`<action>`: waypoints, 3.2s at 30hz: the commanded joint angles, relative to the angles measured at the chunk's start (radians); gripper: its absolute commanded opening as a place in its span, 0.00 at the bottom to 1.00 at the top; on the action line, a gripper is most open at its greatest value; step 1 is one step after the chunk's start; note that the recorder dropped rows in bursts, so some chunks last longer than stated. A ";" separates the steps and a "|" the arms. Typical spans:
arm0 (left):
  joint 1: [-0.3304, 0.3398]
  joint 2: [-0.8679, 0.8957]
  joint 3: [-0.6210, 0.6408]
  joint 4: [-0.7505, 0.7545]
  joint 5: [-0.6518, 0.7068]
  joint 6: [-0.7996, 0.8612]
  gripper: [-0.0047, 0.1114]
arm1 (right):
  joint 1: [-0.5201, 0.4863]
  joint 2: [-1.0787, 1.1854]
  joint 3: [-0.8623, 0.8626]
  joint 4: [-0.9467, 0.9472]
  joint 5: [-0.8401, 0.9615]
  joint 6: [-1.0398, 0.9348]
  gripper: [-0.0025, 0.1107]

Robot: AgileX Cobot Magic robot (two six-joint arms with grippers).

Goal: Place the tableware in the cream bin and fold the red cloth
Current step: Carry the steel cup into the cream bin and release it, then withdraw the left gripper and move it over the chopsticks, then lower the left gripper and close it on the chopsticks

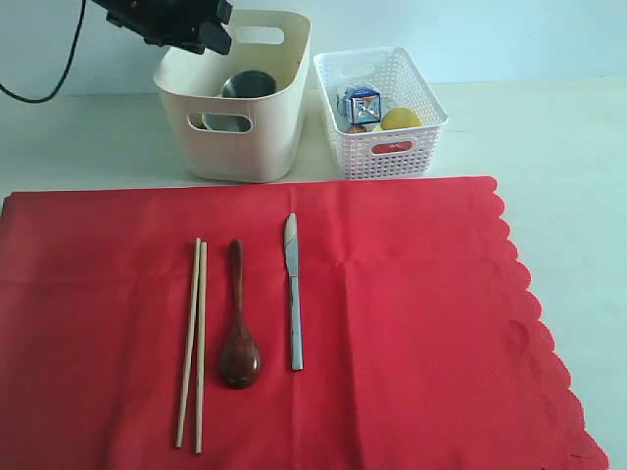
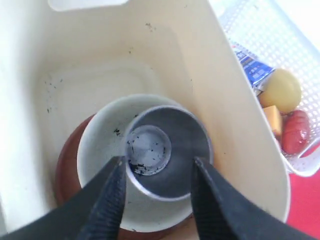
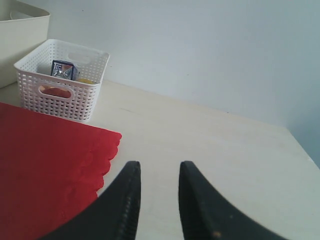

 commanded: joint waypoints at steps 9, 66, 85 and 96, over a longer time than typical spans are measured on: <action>-0.003 -0.177 -0.009 0.138 0.166 -0.141 0.40 | -0.004 -0.005 0.005 0.000 -0.010 0.001 0.26; -0.395 -0.562 1.048 0.544 -0.189 -0.684 0.40 | -0.004 -0.005 0.005 0.004 -0.010 0.001 0.26; -0.414 -0.373 1.046 0.557 -0.273 -0.900 0.40 | -0.004 -0.005 0.005 0.113 -0.010 0.001 0.26; -0.414 -0.306 1.046 0.557 -0.298 -0.946 0.40 | -0.004 -0.005 0.005 0.102 -0.010 0.001 0.26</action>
